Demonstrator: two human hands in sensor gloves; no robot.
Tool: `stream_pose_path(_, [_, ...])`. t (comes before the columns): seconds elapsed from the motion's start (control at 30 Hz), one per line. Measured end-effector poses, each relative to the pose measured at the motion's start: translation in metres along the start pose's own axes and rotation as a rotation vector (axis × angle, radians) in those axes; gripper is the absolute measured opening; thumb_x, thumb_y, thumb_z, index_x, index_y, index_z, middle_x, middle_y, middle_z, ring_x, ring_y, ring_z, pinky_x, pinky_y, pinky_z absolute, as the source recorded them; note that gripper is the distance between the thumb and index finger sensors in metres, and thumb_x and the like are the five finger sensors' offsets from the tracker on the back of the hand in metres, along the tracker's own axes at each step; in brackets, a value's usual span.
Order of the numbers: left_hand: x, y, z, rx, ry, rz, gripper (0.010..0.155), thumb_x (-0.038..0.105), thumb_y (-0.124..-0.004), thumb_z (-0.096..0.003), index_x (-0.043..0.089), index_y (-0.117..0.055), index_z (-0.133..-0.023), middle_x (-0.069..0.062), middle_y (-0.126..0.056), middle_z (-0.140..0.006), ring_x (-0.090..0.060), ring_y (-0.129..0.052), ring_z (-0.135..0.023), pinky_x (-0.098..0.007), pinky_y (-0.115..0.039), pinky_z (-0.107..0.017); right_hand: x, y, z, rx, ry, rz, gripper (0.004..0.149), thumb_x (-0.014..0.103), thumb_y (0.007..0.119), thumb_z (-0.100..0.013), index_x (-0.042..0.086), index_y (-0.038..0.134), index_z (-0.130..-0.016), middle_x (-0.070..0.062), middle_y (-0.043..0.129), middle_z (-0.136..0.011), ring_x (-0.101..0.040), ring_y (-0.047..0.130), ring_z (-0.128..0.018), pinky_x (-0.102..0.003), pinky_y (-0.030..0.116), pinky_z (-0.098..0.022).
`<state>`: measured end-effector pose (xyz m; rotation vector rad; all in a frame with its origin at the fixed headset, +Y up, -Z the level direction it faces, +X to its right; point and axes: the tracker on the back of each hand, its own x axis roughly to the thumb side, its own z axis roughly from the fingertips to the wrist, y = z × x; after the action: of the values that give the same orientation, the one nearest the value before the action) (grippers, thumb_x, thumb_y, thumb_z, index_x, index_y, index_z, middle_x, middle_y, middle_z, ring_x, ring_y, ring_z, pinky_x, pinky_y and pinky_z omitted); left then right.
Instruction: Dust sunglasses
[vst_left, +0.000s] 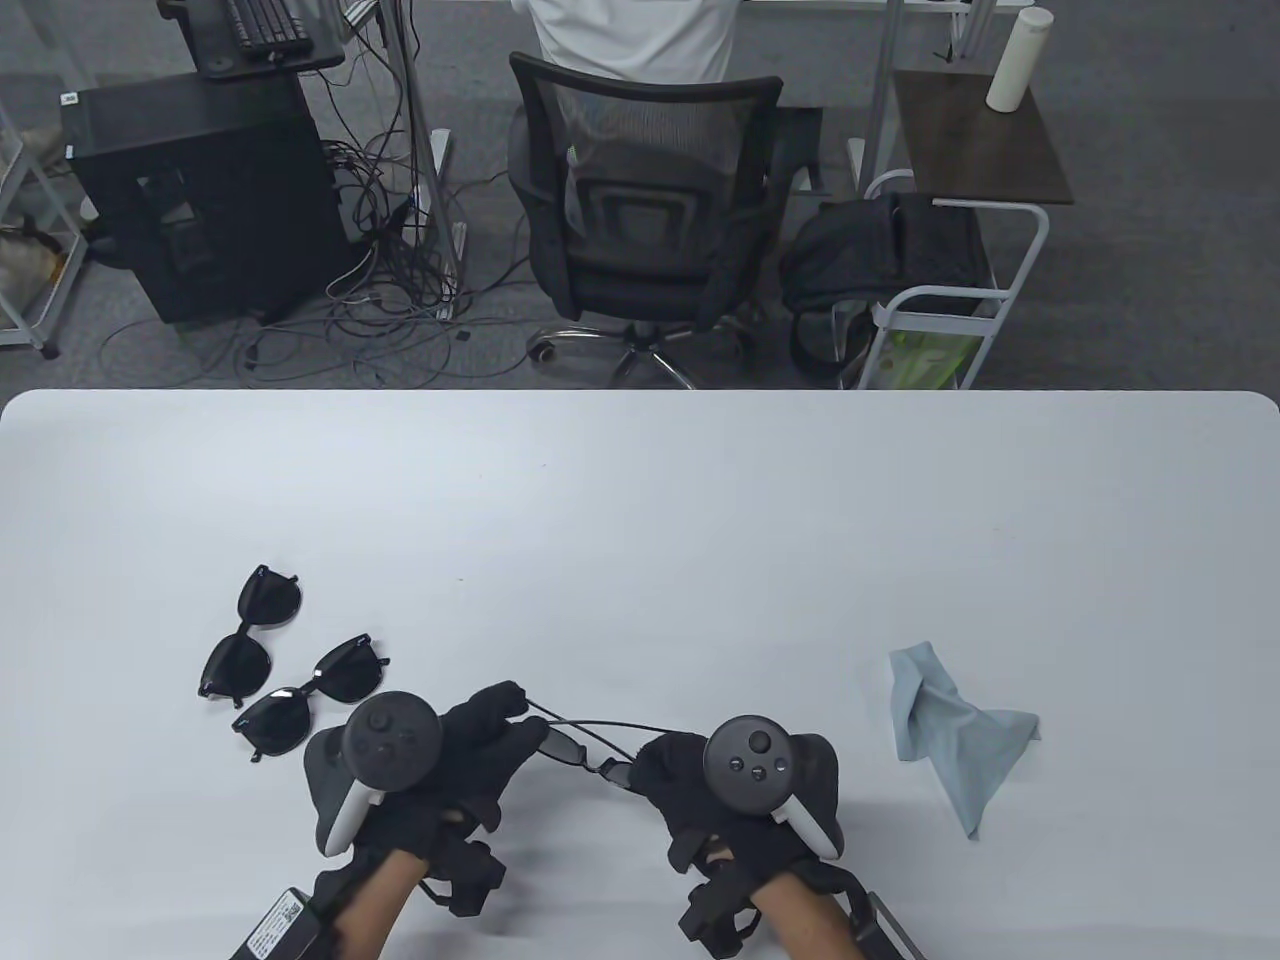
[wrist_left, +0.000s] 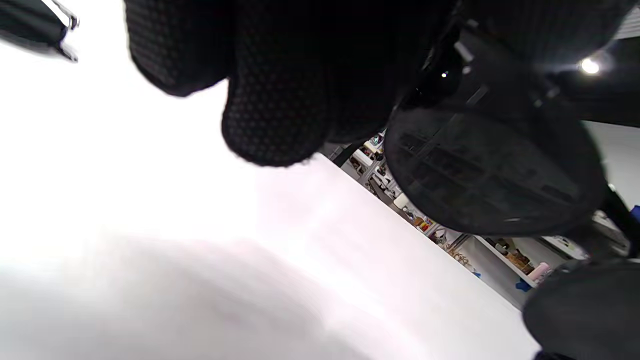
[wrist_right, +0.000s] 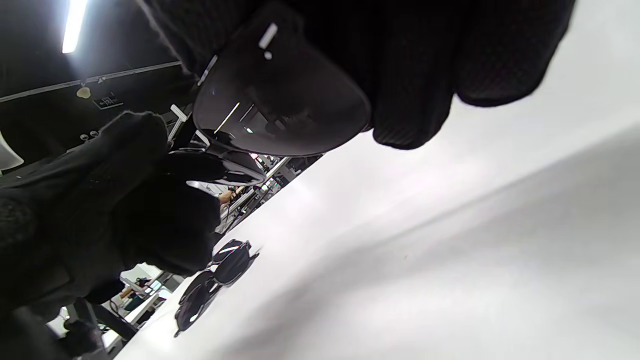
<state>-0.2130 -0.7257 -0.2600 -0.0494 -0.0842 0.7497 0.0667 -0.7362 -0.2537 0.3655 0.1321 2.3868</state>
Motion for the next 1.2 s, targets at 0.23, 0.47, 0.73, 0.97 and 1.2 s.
stream_pose_path(0.23, [0.008,-0.005,0.003,-0.051,-0.026,-0.042,0.059,0.065,-0.081,-0.0381,0.027,-0.084,-0.083,0.008,-0.101,-0.061,-0.015,-0.108,-0.044,-0.041,-0.087,-0.044,-0.002,-0.004,0.0,-0.051,-0.017,0.009,0.04,0.045,0.07,-0.044,0.02,0.075,-0.075,-0.004,0.086,-0.082,-0.03,0.095,-0.07,-0.049,0.081,-0.054])
stream_pose_path(0.47, [0.013,0.001,0.006,0.021,-0.067,-0.061,0.047,0.063,-0.077,-0.0421,0.029,-0.091,-0.073,0.013,-0.101,-0.04,-0.01,-0.103,-0.023,-0.039,-0.087,-0.043,-0.006,-0.011,-0.001,-0.103,-0.013,-0.08,0.04,0.047,0.068,-0.045,0.022,0.07,-0.077,-0.001,0.083,-0.085,-0.027,0.093,-0.074,-0.047,0.079,-0.058])
stream_pose_path(0.73, [0.014,0.007,0.013,0.179,-0.06,0.048,0.047,0.06,-0.069,-0.0467,0.027,-0.084,-0.077,0.015,-0.098,-0.045,-0.007,-0.102,-0.025,-0.037,-0.087,-0.043,-0.016,-0.02,-0.001,-0.116,0.032,-0.397,0.041,0.046,0.067,-0.046,0.023,0.062,-0.08,-0.004,0.071,-0.094,-0.029,0.084,-0.083,-0.048,0.073,-0.064])
stream_pose_path(0.97, [0.01,0.015,0.016,0.221,-0.021,0.263,0.047,0.059,-0.064,-0.048,0.027,-0.08,-0.078,0.015,-0.097,-0.049,-0.004,-0.102,-0.028,-0.035,-0.087,-0.046,-0.017,-0.024,0.002,-0.084,-0.028,-0.762,0.038,0.044,0.065,-0.05,0.027,0.059,-0.083,-0.001,0.056,-0.104,-0.032,0.065,-0.096,-0.048,0.062,-0.071])
stream_pose_path(1.2, [0.009,0.012,0.015,0.194,-0.032,0.237,0.047,0.061,-0.065,-0.0476,0.029,-0.08,-0.079,0.016,-0.096,-0.05,-0.006,-0.102,-0.031,-0.036,-0.086,-0.048,-0.022,-0.023,0.001,-0.081,-0.008,-0.771,0.038,0.045,0.066,-0.05,0.027,0.061,-0.083,-0.001,0.061,-0.102,-0.03,0.07,-0.094,-0.047,0.067,-0.07])
